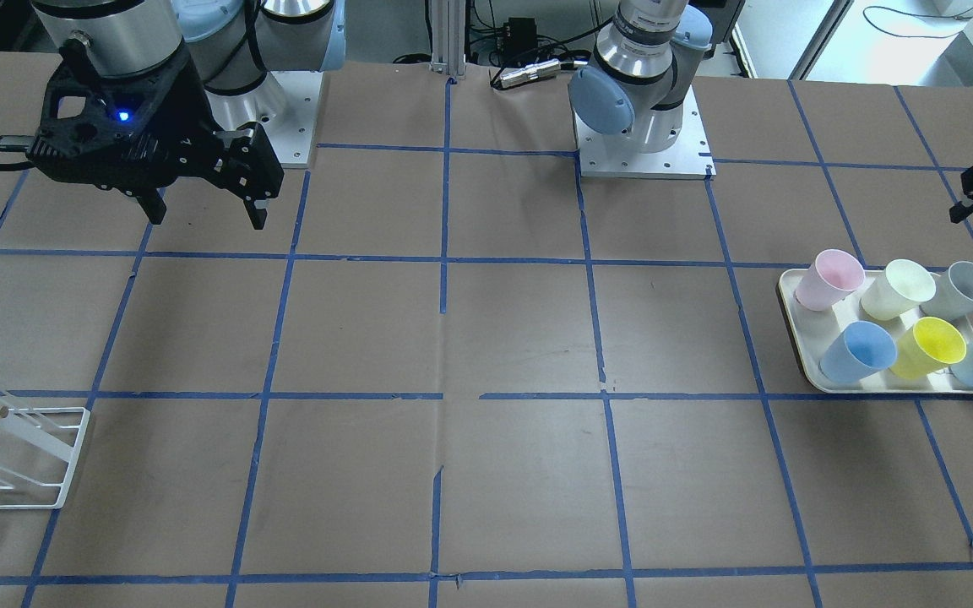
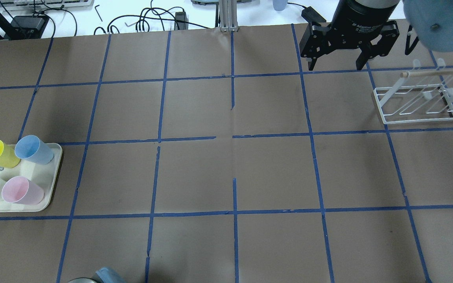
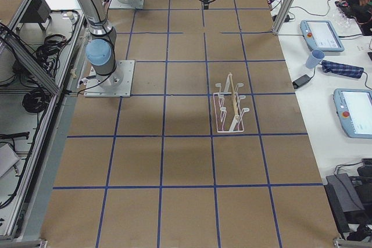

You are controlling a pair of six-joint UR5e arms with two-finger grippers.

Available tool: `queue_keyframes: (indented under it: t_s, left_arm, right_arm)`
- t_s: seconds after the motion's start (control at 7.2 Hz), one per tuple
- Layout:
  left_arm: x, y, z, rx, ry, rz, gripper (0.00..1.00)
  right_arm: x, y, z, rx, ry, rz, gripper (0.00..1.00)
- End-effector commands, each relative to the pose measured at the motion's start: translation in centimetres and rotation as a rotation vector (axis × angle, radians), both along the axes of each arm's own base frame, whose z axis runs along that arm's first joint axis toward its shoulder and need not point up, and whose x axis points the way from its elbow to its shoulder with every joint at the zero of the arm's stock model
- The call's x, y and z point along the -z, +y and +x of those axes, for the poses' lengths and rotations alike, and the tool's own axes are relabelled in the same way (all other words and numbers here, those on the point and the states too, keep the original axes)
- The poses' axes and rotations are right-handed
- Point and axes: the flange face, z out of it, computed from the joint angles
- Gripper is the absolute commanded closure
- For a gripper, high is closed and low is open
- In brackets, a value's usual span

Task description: Transfer IKEA cup to right arm and place on rack

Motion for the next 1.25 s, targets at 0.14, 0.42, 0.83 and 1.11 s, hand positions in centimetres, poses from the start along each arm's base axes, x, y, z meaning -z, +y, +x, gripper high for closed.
queue_keyframes:
  t_s: [0.14,0.42,0.83,1.11]
  left_arm:
    - [6.1,0.7,7.4,0.092,-0.047,-0.046,0.00]
    - [9.3,2.1,12.1,0.098,-0.014,-0.043,0.00]
    - [14.2,3.7,16.7,0.115,0.012,-0.027,0.00]
    - [16.5,3.8,19.0,0.110,-0.028,-0.037,0.00]
  right_arm:
    - [0.0,0.0,0.0,0.000,0.000,0.001,0.00]
    - [0.0,0.0,0.0,0.000,0.000,0.001,0.00]
    - [0.0,0.0,0.0,-0.002,0.000,0.001,0.00]
    - [0.0,0.0,0.0,-0.002,0.000,0.001,0.00]
